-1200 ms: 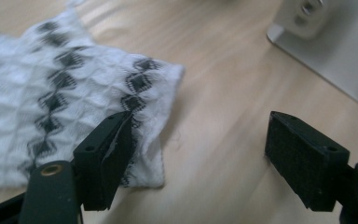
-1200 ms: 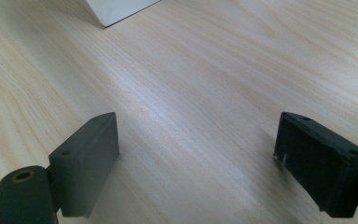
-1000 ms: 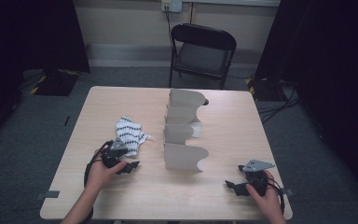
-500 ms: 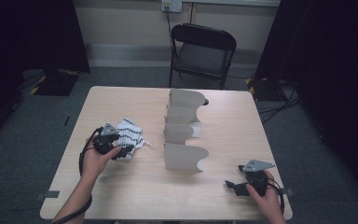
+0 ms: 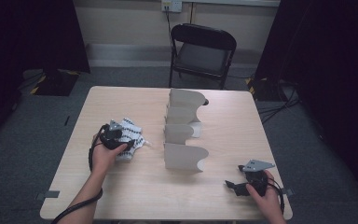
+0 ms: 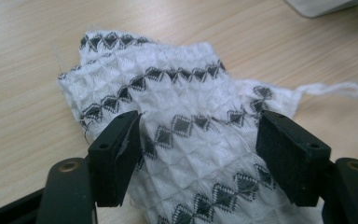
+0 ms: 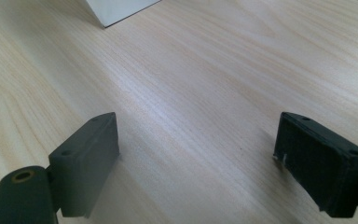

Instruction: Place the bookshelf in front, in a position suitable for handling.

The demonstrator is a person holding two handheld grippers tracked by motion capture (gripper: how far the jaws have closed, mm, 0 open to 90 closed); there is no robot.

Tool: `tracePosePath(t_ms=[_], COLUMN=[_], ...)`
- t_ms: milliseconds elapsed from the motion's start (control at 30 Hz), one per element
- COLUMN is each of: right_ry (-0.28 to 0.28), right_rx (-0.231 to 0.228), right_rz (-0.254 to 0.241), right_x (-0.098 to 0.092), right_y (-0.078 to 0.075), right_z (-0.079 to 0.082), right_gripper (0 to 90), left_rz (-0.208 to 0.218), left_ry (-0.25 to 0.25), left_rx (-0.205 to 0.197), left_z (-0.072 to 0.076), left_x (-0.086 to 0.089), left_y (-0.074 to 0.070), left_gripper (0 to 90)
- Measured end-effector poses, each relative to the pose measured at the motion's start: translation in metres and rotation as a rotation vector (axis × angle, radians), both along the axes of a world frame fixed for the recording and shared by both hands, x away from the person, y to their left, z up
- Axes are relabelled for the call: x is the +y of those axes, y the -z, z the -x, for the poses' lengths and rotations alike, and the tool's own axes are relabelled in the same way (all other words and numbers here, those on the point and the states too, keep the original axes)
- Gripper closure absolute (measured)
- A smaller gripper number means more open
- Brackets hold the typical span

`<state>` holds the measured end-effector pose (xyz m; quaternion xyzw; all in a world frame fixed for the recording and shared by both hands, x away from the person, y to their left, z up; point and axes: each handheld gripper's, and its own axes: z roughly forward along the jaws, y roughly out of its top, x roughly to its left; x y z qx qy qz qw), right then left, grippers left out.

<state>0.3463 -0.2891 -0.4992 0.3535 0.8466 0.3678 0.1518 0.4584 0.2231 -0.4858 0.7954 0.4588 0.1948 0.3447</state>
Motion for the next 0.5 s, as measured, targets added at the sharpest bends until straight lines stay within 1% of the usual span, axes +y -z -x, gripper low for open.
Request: tracePosePath(t_ms=[67, 133, 167, 200, 233, 267, 300, 333, 367, 400, 433, 467, 500], right_ry=[0.0, -0.001, 0.0, -0.001, 0.0, 0.0, 0.0, -0.001, -0.001, -0.001, 0.0, 0.0, 0.0], right_rx=[0.0, -0.002, 0.0, -0.001, -0.001, -0.001, 0.0, 0.0, 0.0, -0.002, -0.001, -0.001, 0.0], right_rz=[0.0, 0.001, 0.0, 0.0, 0.001, 0.001, 0.0, 0.0, 0.0, 0.001, 0.0, 0.0, 0.0], right_x=[0.0, 0.0, 0.0, 0.0, 0.0, 0.0, 0.0, 0.0, 0.0, 0.0, 0.0, 0.0, 0.0], right_y=[0.0, 0.0, 0.0, 0.0, 0.0, 0.0, 0.0, 0.0, 0.0, 0.0, 0.0, 0.0, 0.0], right_z=[0.0, 0.0, 0.0, 0.0, 0.0, 0.0, 0.0, 0.0, 0.0, 0.0, 0.0, 0.0, 0.0], right_gripper=[12.9, 12.9, 12.9, 12.9, 12.9, 12.9, 12.9, 12.9, 12.9, 12.9, 12.9, 12.9, 12.9], left_rz=[0.012, 0.022, 0.017, -0.002, 0.013, -0.001, 0.003, -0.001, -0.001, -0.009, -0.013, -0.013, -0.027], left_ry=[0.001, -0.007, -0.01, -0.007, -0.014, -0.005, -0.003, -0.005, -0.005, -0.002, 0.011, 0.011, 0.02], left_rx=[0.009, 0.023, 0.029, 0.029, 0.029, 0.035, 0.04, 0.041, 0.041, 0.04, 0.04, 0.04, 0.04], left_z=[-0.001, -0.002, -0.002, -0.002, -0.001, -0.001, 0.0, 0.001, 0.001, 0.001, 0.002, 0.002, 0.003], left_x=[-0.001, -0.002, -0.002, -0.002, -0.004, -0.005, -0.007, -0.01, -0.01, -0.013, -0.016, -0.016, -0.017], left_y=[0.005, 0.005, 0.003, 0.002, 0.002, 0.001, 0.001, 0.0, 0.0, -0.001, -0.001, -0.001, -0.002], left_gripper=[31.5, 32.4, 36.5, 42.8, 47.6, 50.3, 54.1, 62.7, 65.0, 65.0, 70.3, 71.6, 71.6])
